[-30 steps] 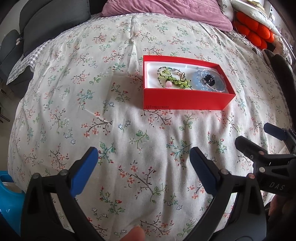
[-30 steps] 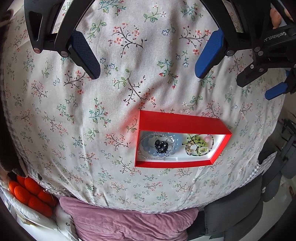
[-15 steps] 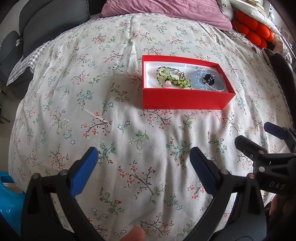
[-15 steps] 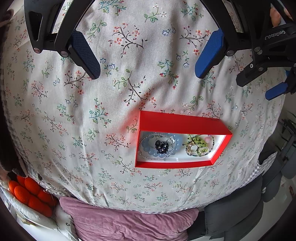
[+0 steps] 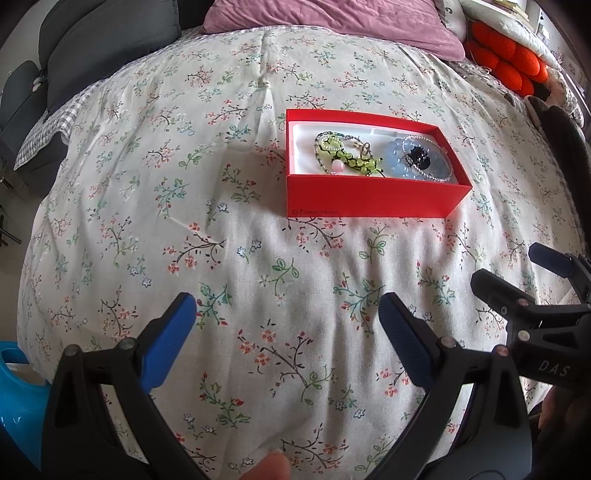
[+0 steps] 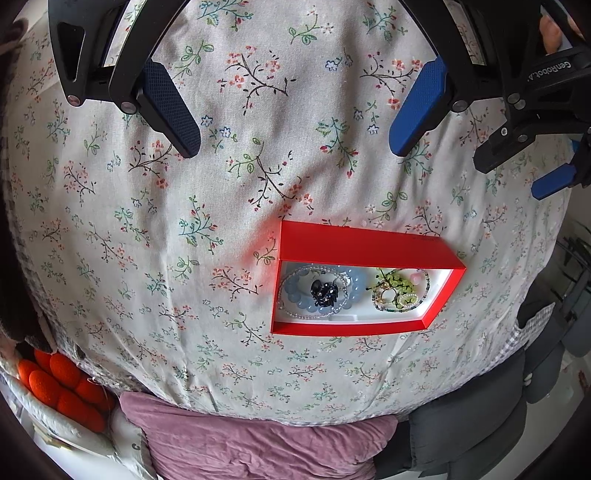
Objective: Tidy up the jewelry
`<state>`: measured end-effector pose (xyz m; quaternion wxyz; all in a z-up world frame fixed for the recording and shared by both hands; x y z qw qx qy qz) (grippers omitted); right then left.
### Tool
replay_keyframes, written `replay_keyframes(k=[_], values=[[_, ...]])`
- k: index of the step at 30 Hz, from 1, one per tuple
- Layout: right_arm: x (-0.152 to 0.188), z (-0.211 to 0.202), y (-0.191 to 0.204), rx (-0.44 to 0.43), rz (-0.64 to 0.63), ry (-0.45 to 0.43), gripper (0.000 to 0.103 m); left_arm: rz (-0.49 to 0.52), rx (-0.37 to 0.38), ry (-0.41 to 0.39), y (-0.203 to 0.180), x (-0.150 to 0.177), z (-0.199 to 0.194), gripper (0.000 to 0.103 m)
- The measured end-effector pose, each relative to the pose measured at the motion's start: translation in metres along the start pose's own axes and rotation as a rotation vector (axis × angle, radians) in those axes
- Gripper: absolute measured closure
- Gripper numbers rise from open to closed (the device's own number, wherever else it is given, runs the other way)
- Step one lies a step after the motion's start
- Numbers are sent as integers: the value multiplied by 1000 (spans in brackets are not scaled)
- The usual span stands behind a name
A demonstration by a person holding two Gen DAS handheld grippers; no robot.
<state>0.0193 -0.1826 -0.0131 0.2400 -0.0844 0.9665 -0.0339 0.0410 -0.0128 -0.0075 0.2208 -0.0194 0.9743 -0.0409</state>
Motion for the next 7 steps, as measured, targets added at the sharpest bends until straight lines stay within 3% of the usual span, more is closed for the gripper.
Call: replay_keyframes(k=[7], values=[[3, 1, -2, 6, 0, 1, 0, 6, -4, 5, 0, 3, 2, 4]])
Point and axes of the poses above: each gripper's, at about its wrist camera, not at the fingertips, and z roughly the way its jaws point, y to its left, x to its underside, the point moved 7 cm from there along z, roughly the way its jaws point, and after that the axes turned 14 degrees about -z, right-handed, at the moved point
